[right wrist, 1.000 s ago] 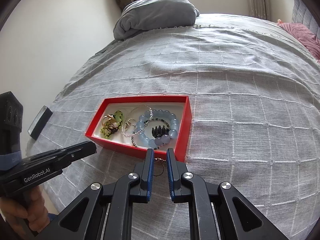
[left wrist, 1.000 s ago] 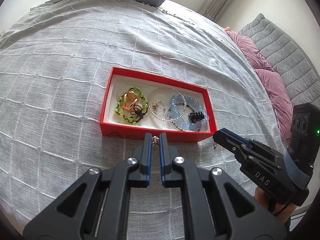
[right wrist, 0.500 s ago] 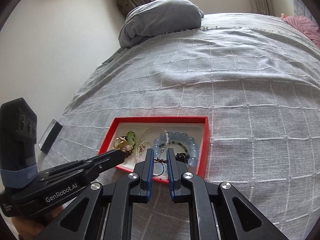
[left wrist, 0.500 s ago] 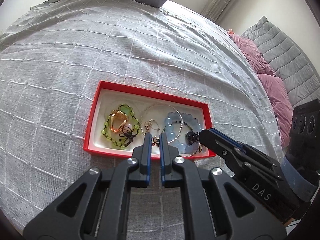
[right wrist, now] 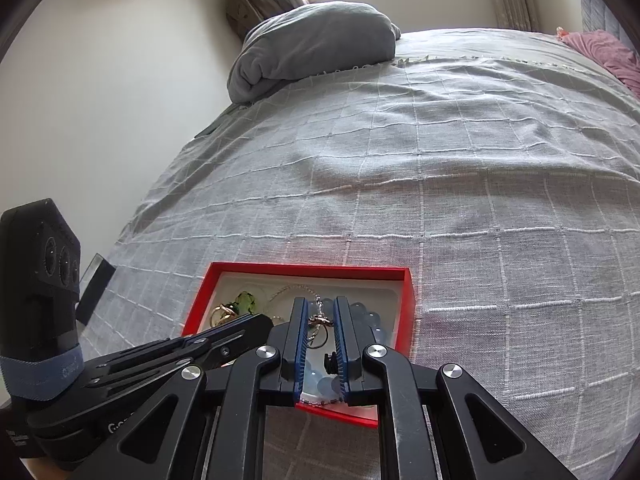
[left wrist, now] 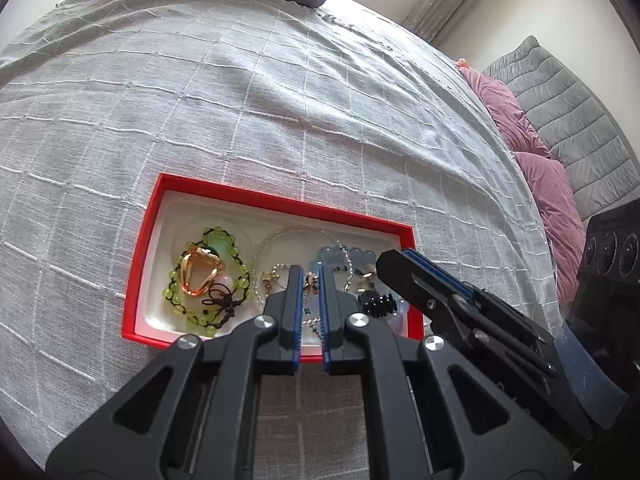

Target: Organize jewelry

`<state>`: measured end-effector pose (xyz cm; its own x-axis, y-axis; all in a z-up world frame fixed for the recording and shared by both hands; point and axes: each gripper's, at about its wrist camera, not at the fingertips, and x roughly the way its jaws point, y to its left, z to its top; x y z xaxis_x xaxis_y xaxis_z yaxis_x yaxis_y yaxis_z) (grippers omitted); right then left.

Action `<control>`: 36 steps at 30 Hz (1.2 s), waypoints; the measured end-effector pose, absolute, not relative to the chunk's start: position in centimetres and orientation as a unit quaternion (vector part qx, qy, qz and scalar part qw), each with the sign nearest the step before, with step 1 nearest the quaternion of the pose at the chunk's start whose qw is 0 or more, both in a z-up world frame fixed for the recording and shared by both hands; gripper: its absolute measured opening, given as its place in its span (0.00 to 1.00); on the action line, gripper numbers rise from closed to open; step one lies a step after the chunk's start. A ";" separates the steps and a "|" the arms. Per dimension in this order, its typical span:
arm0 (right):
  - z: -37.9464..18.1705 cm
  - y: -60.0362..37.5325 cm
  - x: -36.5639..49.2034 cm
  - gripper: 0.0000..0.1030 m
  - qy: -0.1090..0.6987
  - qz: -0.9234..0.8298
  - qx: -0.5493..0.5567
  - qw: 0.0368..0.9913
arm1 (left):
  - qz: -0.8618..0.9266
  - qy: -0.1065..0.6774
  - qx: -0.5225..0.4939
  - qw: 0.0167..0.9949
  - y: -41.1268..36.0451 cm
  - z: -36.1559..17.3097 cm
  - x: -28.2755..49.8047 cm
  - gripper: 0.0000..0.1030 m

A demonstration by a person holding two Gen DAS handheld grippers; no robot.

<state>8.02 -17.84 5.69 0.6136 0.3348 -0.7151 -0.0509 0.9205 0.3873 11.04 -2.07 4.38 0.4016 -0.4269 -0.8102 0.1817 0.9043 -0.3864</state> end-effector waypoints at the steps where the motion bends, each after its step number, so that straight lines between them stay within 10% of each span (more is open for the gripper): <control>1: 5.7 -17.8 8.1 0.13 0.425 0.112 0.168 0.882 | -0.182 0.517 -0.121 0.828 -2.1 4.3 11.1 0.09; 19: 6.2 -18.1 5.5 0.26 0.428 0.107 0.166 0.882 | -0.117 0.483 -0.071 0.865 0.3 5.8 8.4 0.13; 36: 6.9 -15.4 -0.2 0.45 0.423 0.104 0.084 0.896 | -0.069 0.447 0.003 0.892 4.6 6.3 2.6 0.66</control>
<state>-0.20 -15.42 6.90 0.6211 0.2576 -0.7402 -0.1157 0.9642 0.2386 2.60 4.64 6.28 0.5909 -0.1209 -0.7976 0.1255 0.9904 -0.0571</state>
